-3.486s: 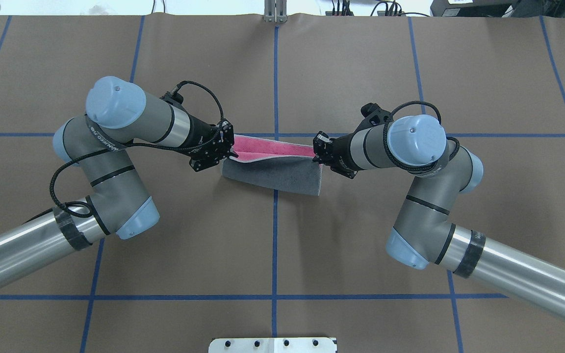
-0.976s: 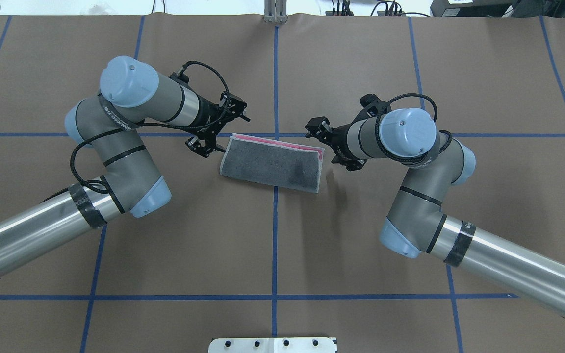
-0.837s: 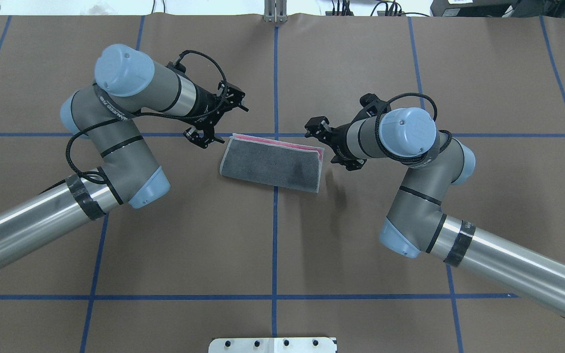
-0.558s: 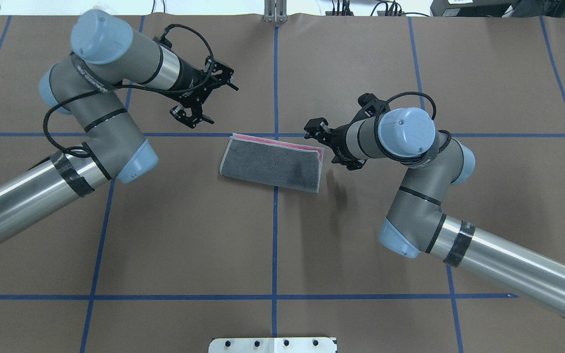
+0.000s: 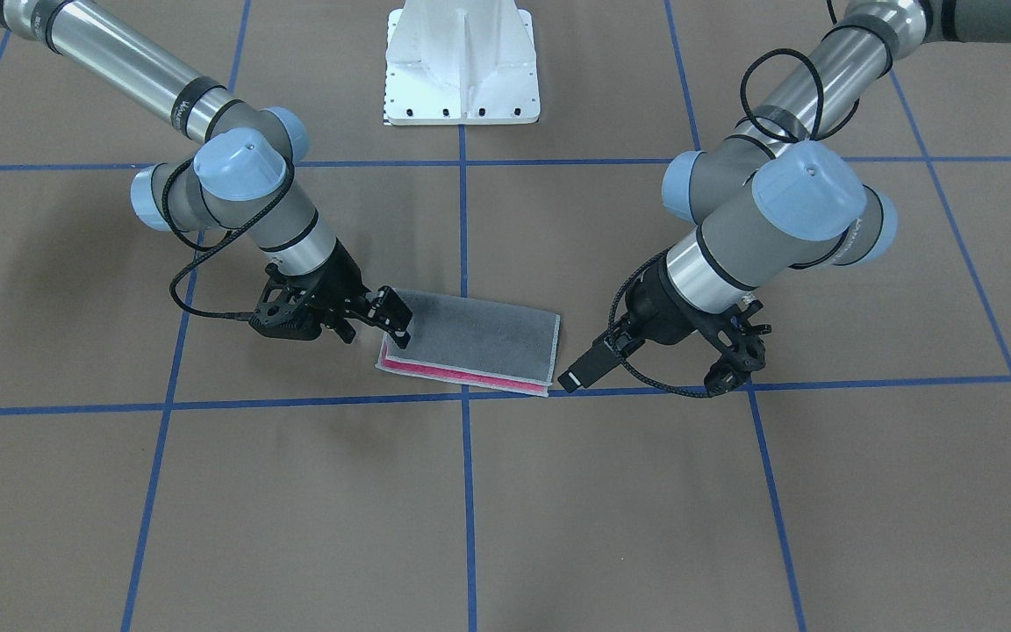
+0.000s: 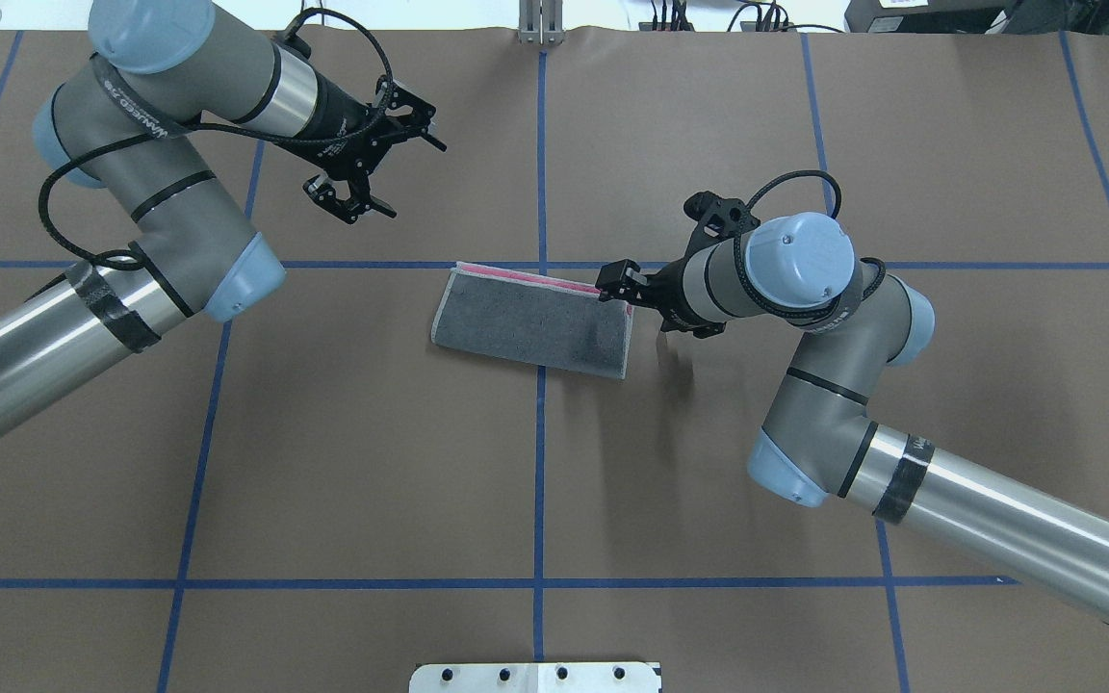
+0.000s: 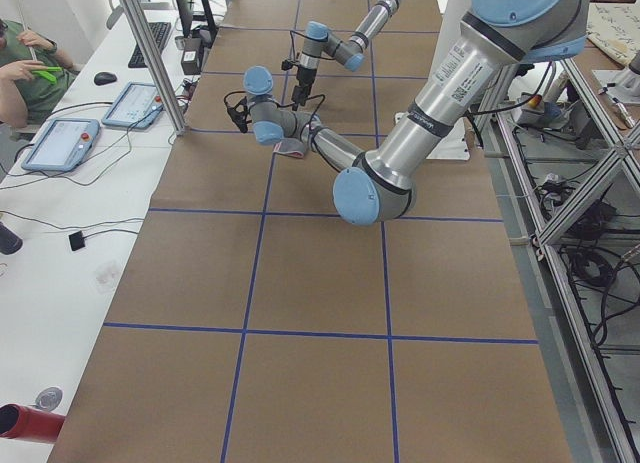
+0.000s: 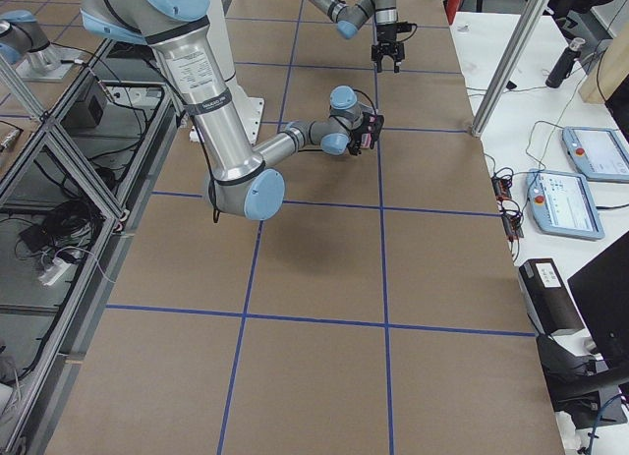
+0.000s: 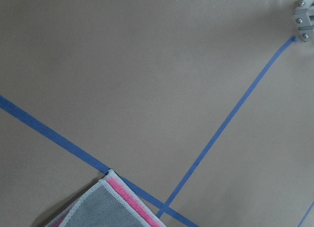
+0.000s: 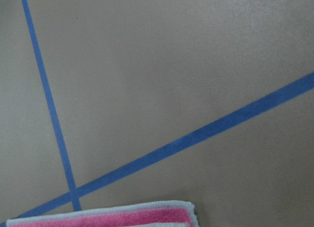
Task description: Fold towel twice with both arms
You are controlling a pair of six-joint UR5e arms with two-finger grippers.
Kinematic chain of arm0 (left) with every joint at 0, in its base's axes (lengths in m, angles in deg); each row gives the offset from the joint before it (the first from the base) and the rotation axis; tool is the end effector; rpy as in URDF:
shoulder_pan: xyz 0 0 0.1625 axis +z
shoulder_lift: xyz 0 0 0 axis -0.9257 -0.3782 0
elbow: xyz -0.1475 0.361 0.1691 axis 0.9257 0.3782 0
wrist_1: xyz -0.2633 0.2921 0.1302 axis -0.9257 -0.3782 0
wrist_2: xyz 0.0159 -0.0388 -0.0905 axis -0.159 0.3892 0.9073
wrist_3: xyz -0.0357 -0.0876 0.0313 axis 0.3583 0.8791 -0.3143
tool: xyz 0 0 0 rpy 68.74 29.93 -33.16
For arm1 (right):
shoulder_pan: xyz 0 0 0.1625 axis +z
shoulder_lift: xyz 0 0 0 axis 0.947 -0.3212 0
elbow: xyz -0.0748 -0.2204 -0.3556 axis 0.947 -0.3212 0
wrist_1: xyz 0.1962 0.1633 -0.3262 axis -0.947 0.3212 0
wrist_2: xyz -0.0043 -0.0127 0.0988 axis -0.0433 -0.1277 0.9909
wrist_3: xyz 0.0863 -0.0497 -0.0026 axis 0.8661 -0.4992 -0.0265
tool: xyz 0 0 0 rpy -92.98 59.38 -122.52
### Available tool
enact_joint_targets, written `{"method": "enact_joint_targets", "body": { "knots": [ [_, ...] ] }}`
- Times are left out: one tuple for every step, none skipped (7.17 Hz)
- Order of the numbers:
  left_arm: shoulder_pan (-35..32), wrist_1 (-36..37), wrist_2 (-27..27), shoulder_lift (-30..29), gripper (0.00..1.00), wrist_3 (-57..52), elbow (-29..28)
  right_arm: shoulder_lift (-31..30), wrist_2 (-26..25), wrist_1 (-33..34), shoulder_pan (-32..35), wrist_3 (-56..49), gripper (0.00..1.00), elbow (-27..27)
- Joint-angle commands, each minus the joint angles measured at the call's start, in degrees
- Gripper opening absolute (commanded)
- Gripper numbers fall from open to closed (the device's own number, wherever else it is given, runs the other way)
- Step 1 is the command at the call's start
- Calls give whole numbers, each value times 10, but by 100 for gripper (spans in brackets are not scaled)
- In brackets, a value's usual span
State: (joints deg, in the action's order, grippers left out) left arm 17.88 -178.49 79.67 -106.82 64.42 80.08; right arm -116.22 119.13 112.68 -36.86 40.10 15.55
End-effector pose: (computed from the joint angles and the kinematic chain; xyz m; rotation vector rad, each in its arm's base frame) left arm 0.4176 -0.6074 0.2452 -0.2929 1.3036 -0.6792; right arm -0.5242 -0.4836 0.3259 0.0458 -1.1543 0.3879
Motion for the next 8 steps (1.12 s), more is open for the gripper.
{"method": "enact_joint_targets", "body": {
  "knots": [
    [-1, 0, 1, 0, 100, 0, 1, -5, 26, 48, -5, 25, 100, 35],
    [-2, 0, 4, 1, 100, 0, 1, -6, 32, 56, -9, 49, 100, 46],
    [-2, 0, 4, 1, 100, 0, 2, -7, 32, 67, -20, 55, 99, 49],
    [-2, 0, 4, 1, 100, 0, 2, -8, 31, 67, -28, 64, 99, 47],
    [-2, 0, 4, 1, 100, 0, 3, -8, 31, 67, -30, 71, 97, 46],
    [-2, 0, 4, 1, 100, 0, 3, -8, 31, 68, -31, 71, 91, 45],
    [-2, 0, 4, 2, 100, 0, 3, -6, 31, 68, -33, 73, 71, 45],
    [-2, 0, 4, 2, 100, 0, 3, -4, 31, 68, -33, 72, 45, 44]
  ]
}}
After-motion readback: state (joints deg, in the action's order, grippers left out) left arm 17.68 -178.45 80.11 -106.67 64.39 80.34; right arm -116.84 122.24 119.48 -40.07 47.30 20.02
